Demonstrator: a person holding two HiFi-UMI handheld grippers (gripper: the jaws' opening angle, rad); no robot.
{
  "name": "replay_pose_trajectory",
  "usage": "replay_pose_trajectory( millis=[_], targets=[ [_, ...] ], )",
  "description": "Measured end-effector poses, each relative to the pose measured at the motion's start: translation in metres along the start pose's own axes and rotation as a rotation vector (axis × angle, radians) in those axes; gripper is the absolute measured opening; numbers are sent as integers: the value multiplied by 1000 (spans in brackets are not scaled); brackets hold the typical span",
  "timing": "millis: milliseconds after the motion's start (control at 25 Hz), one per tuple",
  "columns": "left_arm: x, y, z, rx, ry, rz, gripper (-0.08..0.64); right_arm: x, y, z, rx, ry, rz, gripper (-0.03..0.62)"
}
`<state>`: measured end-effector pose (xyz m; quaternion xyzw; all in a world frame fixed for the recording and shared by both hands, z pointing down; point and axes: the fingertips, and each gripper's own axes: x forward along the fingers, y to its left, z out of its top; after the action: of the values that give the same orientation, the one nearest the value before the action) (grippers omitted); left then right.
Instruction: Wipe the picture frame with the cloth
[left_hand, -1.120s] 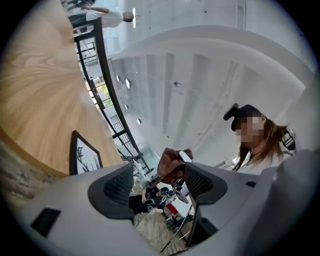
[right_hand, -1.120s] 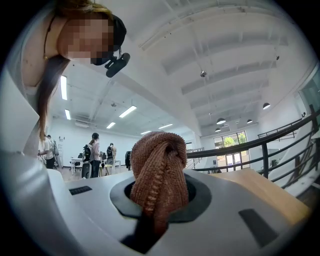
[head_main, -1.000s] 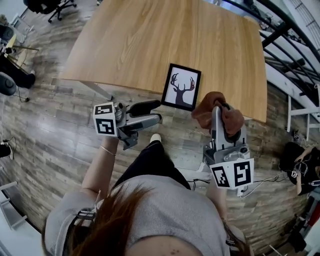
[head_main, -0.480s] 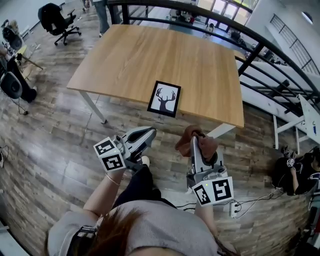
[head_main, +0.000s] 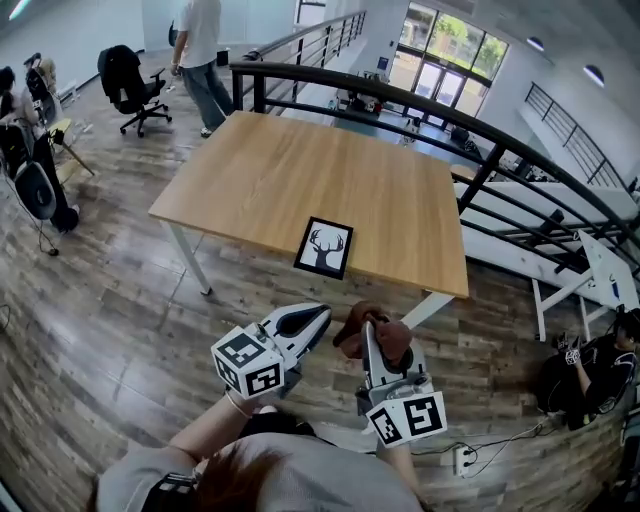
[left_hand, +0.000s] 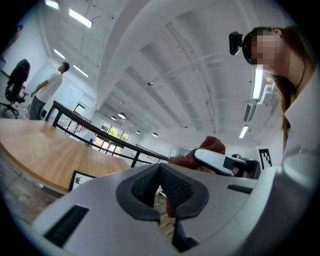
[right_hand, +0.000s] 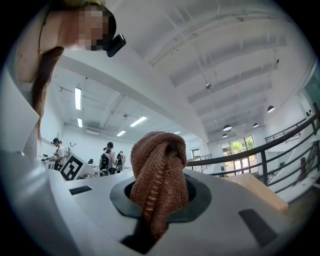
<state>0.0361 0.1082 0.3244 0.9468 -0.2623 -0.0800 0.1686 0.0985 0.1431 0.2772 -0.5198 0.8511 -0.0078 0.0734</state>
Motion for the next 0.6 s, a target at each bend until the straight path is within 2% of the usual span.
replay_pose_trajectory(
  millis=[240, 360, 480, 600],
  targets=[
    [-4, -10, 23, 67, 15, -5, 8, 6, 15, 5, -8, -15, -60, 74],
    [-7, -8, 33, 94, -9, 11, 8, 10, 24, 4, -15, -15, -67, 74],
    [-11, -2, 34, 90, -50, 56, 8, 12, 30, -2, -18, -6, -65, 74],
    [-12, 0, 26, 65, -34, 58, 8, 13, 30, -10, -19, 4, -78, 74]
  ],
)
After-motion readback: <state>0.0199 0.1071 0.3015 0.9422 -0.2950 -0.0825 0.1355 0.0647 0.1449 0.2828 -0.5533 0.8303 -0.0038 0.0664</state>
